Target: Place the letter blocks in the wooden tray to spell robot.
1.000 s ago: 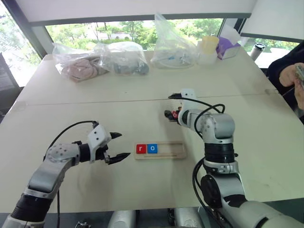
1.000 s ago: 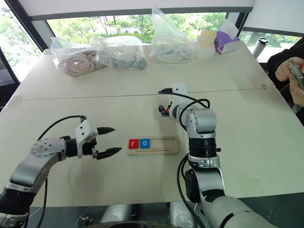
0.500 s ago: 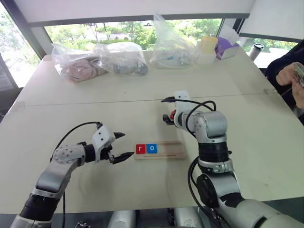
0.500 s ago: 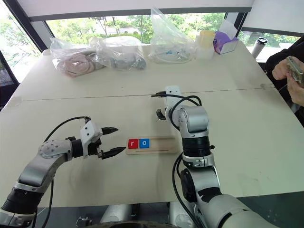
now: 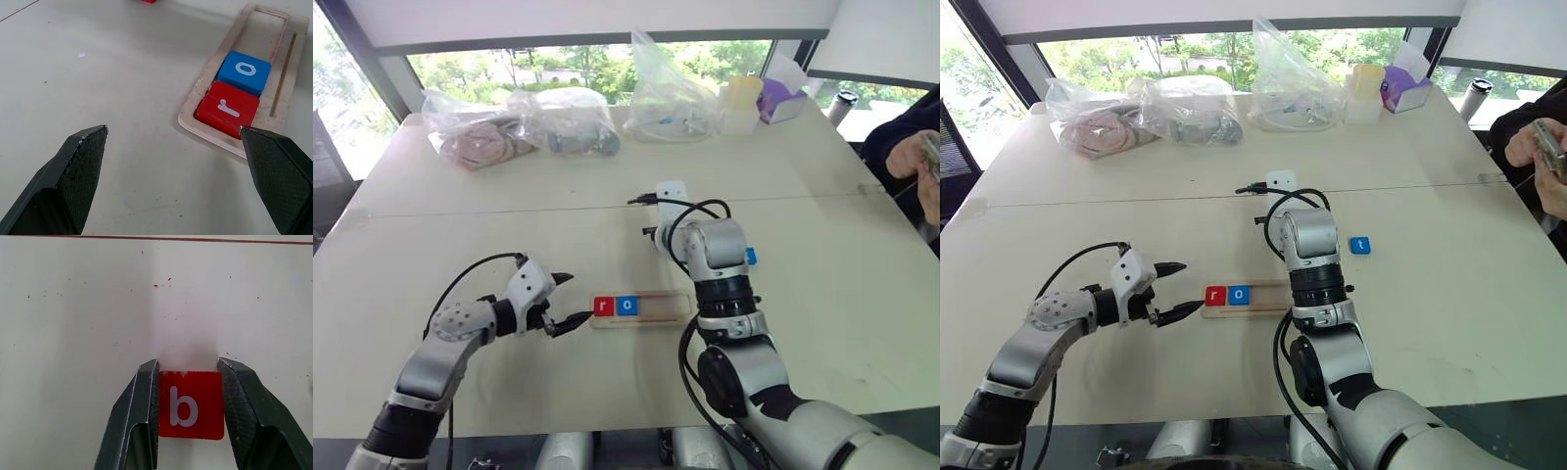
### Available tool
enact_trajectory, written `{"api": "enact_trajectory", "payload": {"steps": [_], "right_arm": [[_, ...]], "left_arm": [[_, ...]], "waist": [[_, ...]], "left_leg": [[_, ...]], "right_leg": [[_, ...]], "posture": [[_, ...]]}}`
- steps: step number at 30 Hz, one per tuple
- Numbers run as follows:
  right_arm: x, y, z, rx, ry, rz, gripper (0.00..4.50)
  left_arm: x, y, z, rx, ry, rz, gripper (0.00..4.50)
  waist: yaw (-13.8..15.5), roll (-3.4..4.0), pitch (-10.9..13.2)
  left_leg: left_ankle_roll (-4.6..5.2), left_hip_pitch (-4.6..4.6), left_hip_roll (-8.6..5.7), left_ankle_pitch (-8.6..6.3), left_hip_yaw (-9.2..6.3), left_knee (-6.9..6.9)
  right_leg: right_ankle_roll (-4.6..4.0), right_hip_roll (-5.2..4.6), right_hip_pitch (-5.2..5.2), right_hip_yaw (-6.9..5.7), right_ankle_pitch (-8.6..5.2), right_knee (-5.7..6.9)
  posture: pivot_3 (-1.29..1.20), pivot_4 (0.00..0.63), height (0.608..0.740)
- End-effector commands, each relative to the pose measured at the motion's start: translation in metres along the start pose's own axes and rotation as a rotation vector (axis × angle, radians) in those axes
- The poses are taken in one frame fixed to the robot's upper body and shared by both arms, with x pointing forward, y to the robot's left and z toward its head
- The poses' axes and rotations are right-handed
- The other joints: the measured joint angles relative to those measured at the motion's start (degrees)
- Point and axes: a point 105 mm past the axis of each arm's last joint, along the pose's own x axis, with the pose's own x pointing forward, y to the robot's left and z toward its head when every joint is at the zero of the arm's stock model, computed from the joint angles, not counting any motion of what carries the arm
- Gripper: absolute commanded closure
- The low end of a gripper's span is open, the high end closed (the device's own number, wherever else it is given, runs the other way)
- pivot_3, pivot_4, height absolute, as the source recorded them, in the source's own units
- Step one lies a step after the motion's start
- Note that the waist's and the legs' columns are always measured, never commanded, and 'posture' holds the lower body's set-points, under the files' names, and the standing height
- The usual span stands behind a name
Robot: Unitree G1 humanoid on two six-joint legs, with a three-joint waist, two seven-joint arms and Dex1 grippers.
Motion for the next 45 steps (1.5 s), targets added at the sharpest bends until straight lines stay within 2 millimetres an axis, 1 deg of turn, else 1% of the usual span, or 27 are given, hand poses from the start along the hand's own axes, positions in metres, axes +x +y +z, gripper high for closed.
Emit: {"api": "enact_trajectory", "payload": {"steps": [1, 6, 9, 13, 16, 19, 24, 27, 30, 32, 36, 38, 42, 45], "right_arm": [[0.0, -0.003, -0.007, -0.007, 0.041, -0.013, 3.34], [-0.004, -0.001, -0.001, -0.034, 0.004, 0.064, 3.34], [-0.003, -0.007, -0.004, -0.034, 0.02, 0.081, 3.34], [-0.008, -0.003, 0.0, -0.107, -0.023, 0.177, 3.34], [-0.016, -0.015, 0.003, -0.186, -0.077, 0.204, 3.34], [-0.029, -0.034, 0.0, -0.197, -0.067, 0.229, 3.34], [-0.056, -0.063, -0.013, -0.206, -0.034, 0.264, 3.34], [-0.066, -0.078, -0.017, -0.207, -0.052, 0.264, 3.34], [-0.074, -0.088, -0.023, -0.202, -0.069, 0.258, 3.34], [-0.077, -0.095, -0.031, -0.191, -0.066, 0.241, 3.34], [-0.074, -0.108, -0.065, -0.152, -0.008, 0.179, 3.34], [-0.073, -0.112, -0.074, -0.132, 0.008, 0.153, 3.34], [-0.076, -0.112, -0.083, -0.112, 0.007, 0.138, 3.34], [-0.077, -0.114, -0.087, -0.102, 0.008, 0.122, 3.34]], "left_arm": [[0.001, -0.001, 0.009, 0.037, -0.028, 0.004, 0.0], [0.004, -0.001, 0.011, 0.039, -0.039, 0.004, 0.0], [0.006, 0.0, 0.013, 0.044, -0.043, 0.0, 0.0], [0.008, 0.001, 0.014, 0.05, -0.045, -0.005, 0.0], [0.01, 0.001, 0.015, 0.056, -0.048, -0.014, 0.0], [0.009, 0.0, 0.015, 0.058, -0.049, -0.017, 0.0], [0.007, -0.001, 0.012, 0.058, -0.043, -0.024, 0.0], [0.005, 0.0, 0.011, 0.057, -0.039, -0.025, 0.0], [0.003, 0.0, 0.011, 0.058, -0.039, -0.024, 0.0], [0.002, 0.001, 0.012, 0.06, -0.043, -0.023, 0.0], [-0.009, -0.001, 0.018, 0.077, -0.042, -0.043, 0.0], [-0.014, -0.003, 0.023, 0.086, -0.046, -0.059, 0.0], [-0.022, -0.004, 0.034, 0.102, -0.061, -0.076, 0.0], [-0.023, -0.001, 0.039, 0.108, -0.062, -0.07, 0.0]], "waist": [[0.0, 0.0, 0.0], [0.0, 0.01, 0.0], [0.0, 0.01, 0.0], [0.0, 0.01, 0.0], [-0.1, 0.02, 0.0], [0.1, 0.02, 0.0], [0.0, 0.01, 0.1], [0.1, 0.0, 0.1], [0.2, -0.01, 0.1], [0.2, -0.02, 0.1], [0.3, -0.06, 0.1], [0.3, 0.01, 0.1], [0.4, -0.05, 0.1], [0.5, -0.05, 0.1]], "left_leg": [[0.0, 0.0, 0.0, 0.0, 0.0, 0.0], [0.0, -0.01, -0.01, 0.0, 0.0, -0.01], [0.0, -0.01, -0.03, 0.0, 0.0, -0.01], [0.0, -0.02, -0.03, 0.0, 0.0, -0.01], [0.0, -0.04, -0.03, 0.0, 0.0, -0.02], [0.0, -0.1, -0.03, 0.0, -0.01, 0.0], [0.01, -0.12, -0.02, 0.0, -0.03, 0.0], [0.01, -0.12, 0.0, -0.01, -0.04, -0.01], [0.01, -0.13, 0.0, -0.01, -0.03, 0.0], [0.01, -0.14, 0.0, -0.01, -0.02, 0.01], [0.01, -0.18, 0.01, -0.01, -0.03, 0.01], [0.01, -0.19, 0.04, -0.01, -0.03, 0.02], [0.01, -0.19, 0.08, 0.0, -0.02, 0.09], [0.01, -0.19, 0.07, 0.0, -0.04, 0.09]], "right_leg": [[0.0, 0.0, 0.0, 0.0, 0.0, 0.0], [0.0, 0.0, 0.0, -0.01, 0.0, -0.01], [0.0, 0.01, 0.0, -0.03, 0.0, -0.01], [0.0, 0.01, 0.0, -0.03, 0.0, -0.01], [0.01, 0.01, 0.0, -0.03, 0.0, -0.04], [0.02, 0.0, -0.01, -0.06, -0.01, -0.05], [0.02, 0.01, -0.04, -0.07, -0.01, -0.06], [0.02, 0.04, -0.04, -0.08, -0.02, -0.07], [0.02, 0.04, -0.04, -0.09, -0.03, -0.09], [0.03, 0.03, -0.04, -0.08, -0.02, -0.09], [0.04, 0.03, -0.04, -0.09, -0.03, -0.12], [0.05, 0.01, -0.05, -0.08, -0.04, -0.13], [-0.11, -0.01, -0.02, -0.08, -0.13, -0.13], [-0.11, -0.01, -0.01, -0.09, -0.14, -0.14]], "posture": [[0.0, 0.15, 0.74], [0.0, 0.15, 0.74], [0.0, 0.15, 0.74], [0.0, 0.15, 0.74], [0.0, 0.15, 0.74], [0.0, 0.15, 0.74], [0.0, 0.15, 0.74], [0.0, 0.15, 0.74], [0.0, 0.15, 0.74], [0.0, 0.15, 0.74], [0.0, 0.15, 0.74], [0.0, 0.15, 0.74], [0.0, 0.15, 0.74], [0.0, 0.15, 0.74]]}}
